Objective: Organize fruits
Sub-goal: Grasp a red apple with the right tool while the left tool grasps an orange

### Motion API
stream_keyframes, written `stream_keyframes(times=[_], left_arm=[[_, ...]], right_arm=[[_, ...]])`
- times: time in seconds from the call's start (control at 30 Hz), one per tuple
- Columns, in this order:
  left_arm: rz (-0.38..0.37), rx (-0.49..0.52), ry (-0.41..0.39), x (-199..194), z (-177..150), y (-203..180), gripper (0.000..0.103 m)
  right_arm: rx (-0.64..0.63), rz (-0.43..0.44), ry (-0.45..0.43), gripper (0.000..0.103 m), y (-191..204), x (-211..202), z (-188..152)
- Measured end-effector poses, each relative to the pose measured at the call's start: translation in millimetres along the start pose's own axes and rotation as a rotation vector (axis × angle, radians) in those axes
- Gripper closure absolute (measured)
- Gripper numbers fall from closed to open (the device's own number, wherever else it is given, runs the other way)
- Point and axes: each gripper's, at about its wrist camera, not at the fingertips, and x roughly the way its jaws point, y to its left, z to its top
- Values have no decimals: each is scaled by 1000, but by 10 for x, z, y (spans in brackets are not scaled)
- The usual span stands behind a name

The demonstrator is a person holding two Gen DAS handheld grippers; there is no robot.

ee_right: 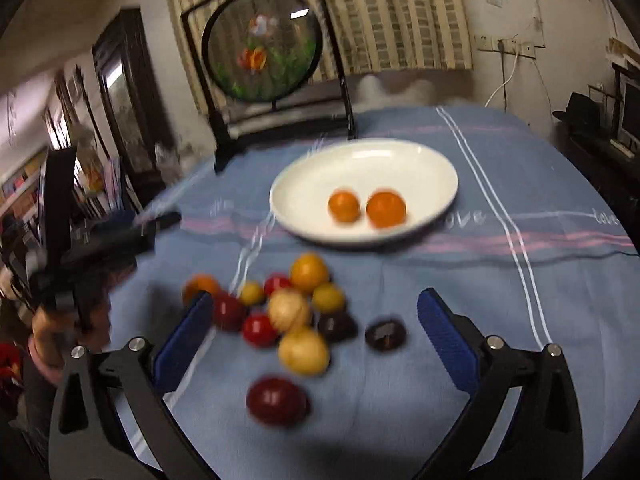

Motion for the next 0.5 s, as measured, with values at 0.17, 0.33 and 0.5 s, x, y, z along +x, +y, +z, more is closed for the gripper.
stream_keyframes(times=[0.17, 0.33, 0.5], left_arm=[[-41, -29, 18, -38, -86, 62, 2], [-83, -29, 26, -71, -184, 75, 2], [-116, -72, 36, -83, -219, 187, 2]], right_arm=[[-93, -50, 127, 1, 385, 77, -379], [-190, -172, 148, 24, 597, 207, -467], [-105, -117, 234, 63, 400, 405, -469]])
